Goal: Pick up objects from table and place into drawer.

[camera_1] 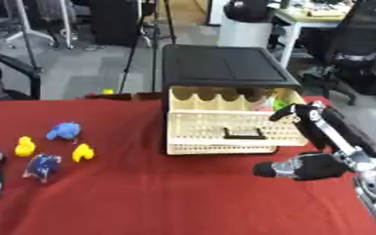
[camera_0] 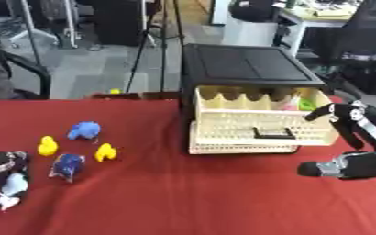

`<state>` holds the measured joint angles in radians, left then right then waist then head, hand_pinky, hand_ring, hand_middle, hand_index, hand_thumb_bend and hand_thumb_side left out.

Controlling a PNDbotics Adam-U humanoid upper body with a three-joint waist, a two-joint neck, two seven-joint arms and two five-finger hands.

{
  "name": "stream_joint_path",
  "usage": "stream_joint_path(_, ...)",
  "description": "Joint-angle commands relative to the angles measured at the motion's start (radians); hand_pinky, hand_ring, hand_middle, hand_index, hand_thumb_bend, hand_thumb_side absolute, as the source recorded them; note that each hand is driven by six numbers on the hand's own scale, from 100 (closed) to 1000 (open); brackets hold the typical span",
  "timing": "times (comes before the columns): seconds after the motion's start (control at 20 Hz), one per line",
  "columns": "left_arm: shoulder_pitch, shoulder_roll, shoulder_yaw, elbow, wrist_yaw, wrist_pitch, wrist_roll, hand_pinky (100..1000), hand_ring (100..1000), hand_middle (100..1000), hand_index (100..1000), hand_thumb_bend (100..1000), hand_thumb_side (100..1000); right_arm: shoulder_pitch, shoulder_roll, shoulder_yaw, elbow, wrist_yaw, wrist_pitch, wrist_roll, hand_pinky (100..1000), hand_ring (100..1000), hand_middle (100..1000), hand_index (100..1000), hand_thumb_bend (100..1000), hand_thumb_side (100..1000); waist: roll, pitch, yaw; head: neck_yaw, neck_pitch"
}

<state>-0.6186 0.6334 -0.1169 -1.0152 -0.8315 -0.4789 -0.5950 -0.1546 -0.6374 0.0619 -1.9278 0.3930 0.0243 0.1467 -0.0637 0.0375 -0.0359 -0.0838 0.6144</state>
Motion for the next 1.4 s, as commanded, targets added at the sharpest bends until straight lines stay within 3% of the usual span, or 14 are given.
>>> stream_joint_path(0.05, -0.031, 0.055, 0.014, -0.059, 0.035, -0.003, -0.01, 306, 361, 399, 631, 100, 182, -0.008, -0.016, -0.012, -0.002, 0.002, -0.002, -0.002, 100, 100, 111, 709, 1000, 670, 0.005, -0.013, -0.002, -0.004, 0.006)
stream_joint_path(0.3, -0.058, 0.058, 0.024, -0.116, 0.092, 0.02, 0.008, 265, 323, 365, 610, 100, 178, -0.008, -0.014, -0.012, 0.0, 0.0, -0.003, -0.003, 100, 100, 111, 709, 1000, 670, 0.005, -0.015, -0.006, -0.006, 0.004)
stream_joint_path(0.7, -0.171, -0.021, 0.008, -0.143, 0.155, 0.064, 0.041, 233, 292, 337, 595, 100, 172, -0.018, -0.007, 0.003, 0.002, -0.005, -0.01, 0.01, 100, 100, 112, 709, 1000, 667, 0.005, -0.02, -0.032, 0.005, -0.001)
stream_joint_path(0.75, -0.188, -0.034, 0.006, -0.143, 0.157, 0.067, 0.046, 233, 292, 337, 595, 100, 244, -0.022, -0.006, 0.005, 0.002, -0.007, -0.011, 0.013, 100, 100, 112, 709, 1000, 666, 0.006, -0.02, -0.039, 0.008, -0.003)
stream_joint_path(0.8, -0.205, -0.047, 0.003, -0.141, 0.158, 0.07, 0.051, 233, 292, 336, 595, 100, 171, -0.026, -0.004, 0.007, 0.002, -0.008, -0.012, 0.015, 100, 100, 112, 709, 1000, 667, 0.006, -0.019, -0.046, 0.012, -0.006)
stream_joint_path(1.4, -0.35, -0.211, 0.005, -0.078, 0.185, 0.158, 0.17, 212, 278, 321, 590, 100, 222, -0.087, 0.008, 0.037, -0.005, -0.019, -0.028, 0.046, 100, 100, 112, 709, 1000, 663, 0.016, 0.015, -0.166, 0.068, -0.056)
